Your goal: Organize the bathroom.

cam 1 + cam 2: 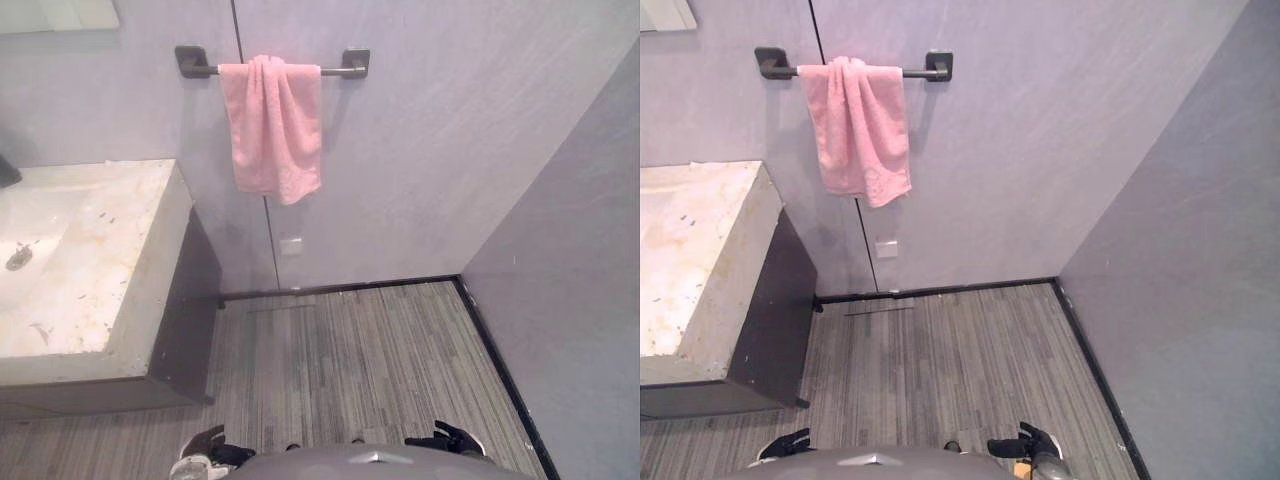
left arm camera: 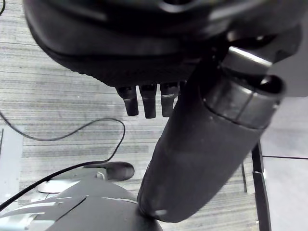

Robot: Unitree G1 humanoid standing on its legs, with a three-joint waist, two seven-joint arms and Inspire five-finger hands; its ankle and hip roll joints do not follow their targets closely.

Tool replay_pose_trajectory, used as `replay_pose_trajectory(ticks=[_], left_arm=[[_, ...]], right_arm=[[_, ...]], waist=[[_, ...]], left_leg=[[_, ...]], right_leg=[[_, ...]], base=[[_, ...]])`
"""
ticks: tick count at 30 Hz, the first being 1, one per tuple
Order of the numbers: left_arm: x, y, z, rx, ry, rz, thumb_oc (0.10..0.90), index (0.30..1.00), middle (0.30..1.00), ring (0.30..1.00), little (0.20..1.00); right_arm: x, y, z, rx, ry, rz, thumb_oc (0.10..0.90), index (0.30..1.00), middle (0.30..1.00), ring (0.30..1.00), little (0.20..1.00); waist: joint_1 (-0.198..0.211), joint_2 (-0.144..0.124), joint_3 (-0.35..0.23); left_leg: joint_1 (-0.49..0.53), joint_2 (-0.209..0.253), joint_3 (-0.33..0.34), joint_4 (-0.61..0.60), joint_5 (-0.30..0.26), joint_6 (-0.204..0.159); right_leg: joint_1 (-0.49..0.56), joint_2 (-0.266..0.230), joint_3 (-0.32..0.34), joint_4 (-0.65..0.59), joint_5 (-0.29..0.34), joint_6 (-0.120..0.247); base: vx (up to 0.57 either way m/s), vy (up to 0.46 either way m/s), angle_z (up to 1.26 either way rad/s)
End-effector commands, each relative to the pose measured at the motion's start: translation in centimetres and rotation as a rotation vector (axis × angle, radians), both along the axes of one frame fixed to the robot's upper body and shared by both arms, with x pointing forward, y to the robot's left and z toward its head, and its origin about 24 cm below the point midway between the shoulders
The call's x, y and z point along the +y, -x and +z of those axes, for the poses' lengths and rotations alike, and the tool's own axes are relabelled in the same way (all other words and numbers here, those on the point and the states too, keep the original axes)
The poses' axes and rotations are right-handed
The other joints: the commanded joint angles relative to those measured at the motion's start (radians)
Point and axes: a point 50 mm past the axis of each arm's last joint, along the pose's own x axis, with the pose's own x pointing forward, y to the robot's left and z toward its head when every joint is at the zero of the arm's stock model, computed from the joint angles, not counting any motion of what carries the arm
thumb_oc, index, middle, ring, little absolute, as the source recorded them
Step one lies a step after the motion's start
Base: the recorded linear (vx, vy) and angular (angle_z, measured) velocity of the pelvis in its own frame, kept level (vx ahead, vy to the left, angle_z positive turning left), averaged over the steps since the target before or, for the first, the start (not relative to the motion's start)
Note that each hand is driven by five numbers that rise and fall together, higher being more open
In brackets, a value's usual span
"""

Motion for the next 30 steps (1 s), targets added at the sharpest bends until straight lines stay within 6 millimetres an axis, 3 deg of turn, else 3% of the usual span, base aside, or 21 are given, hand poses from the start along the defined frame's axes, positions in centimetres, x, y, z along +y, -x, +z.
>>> replay_pose_trajectory(ticks=[1, 30], left_arm=[[-0.45, -1.99, 0.31, -0.091, 0.035, -0.008, 0.8, 0.9, 0.9, 0.9, 0.9], [-0.47, -1.54, 0.14, -0.062, 0.027, 0.052, 0.8, 0.9, 0.9, 0.9, 0.9]], right_arm=[[-1.04, -2.6, 0.74, -0.069, 0.028, 0.021, 0.8, 0.9, 0.9, 0.9, 0.9], [-0.42, -2.8, 0.71, -0.092, 0.0, 0.045, 0.8, 0.9, 0.9, 0.9, 0.9]], waist=[[0.014, 0.005, 0.008], [0.01, 0.006, 0.01]], left_leg=[[0.005, -0.001, -0.005, -0.001, -0.029, -0.005], [0.008, 0.003, -0.007, -0.001, -0.027, -0.01]], right_leg=[[0.011, -0.021, -0.038, -0.001, 0.004, 0.045], [0.017, -0.016, -0.041, 0.0, 0.0, 0.043]], base=[[0.0, 0.0, 0.0], [0.0, -0.005, 0.0]])
